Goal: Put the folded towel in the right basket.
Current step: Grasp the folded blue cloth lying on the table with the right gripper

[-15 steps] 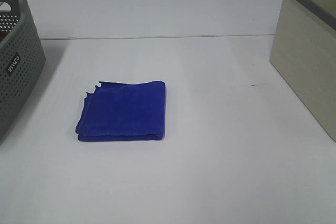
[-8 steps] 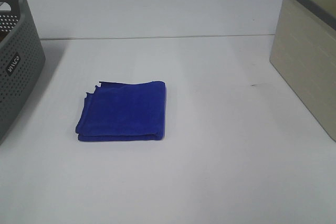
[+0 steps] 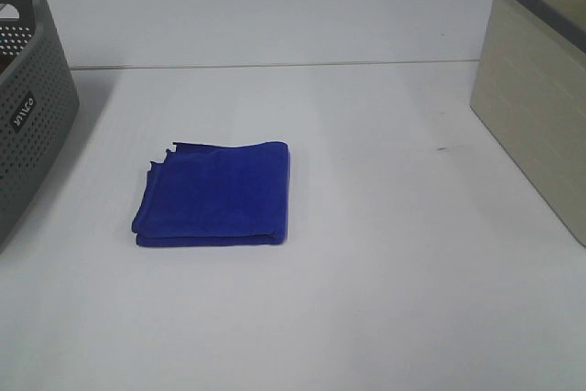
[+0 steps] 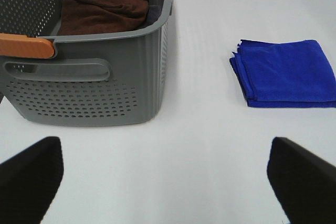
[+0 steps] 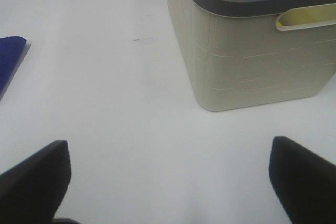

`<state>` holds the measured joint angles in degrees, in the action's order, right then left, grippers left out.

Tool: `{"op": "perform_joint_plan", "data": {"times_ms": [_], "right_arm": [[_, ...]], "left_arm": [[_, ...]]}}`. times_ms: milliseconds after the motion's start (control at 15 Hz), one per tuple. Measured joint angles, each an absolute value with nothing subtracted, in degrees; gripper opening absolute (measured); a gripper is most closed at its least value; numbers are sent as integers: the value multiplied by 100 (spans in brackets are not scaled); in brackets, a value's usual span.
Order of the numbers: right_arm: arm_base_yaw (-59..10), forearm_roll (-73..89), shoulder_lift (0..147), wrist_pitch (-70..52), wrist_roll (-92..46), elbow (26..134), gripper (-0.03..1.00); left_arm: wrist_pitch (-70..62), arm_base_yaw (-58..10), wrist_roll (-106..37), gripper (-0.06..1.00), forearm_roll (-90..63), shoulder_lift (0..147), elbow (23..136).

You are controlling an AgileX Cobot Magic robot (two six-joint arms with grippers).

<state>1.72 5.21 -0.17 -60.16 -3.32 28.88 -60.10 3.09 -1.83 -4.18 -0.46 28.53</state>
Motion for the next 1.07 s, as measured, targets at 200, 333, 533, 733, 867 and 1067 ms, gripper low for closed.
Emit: {"op": "perform_joint_plan", "data": {"times_ms": [200, 333, 533, 733, 867, 1067], "right_arm": [[172, 521, -17, -6016, -332, 2888, 97], [172, 521, -17, -6016, -332, 2888, 97], [172, 521, -17, -6016, -332, 2888, 97], [172, 561, 69, -6073, -292, 2968, 97], [172, 716, 1180, -6411, -218, 3581, 97], [172, 1398, 3627, -6939, -281, 5053, 97]], "left_arm": [[-6010, 321, -183, 98, -418, -46, 2853], [-6010, 321, -183, 98, -418, -46, 2853], [-6010, 321, -183, 98, -418, -46, 2853], [-6010, 321, -183, 98, -418, -46, 2853], [-6010, 321, -183, 98, -418, -46, 2853], [-6010, 321, -183, 98, -418, -46, 2853]]}}
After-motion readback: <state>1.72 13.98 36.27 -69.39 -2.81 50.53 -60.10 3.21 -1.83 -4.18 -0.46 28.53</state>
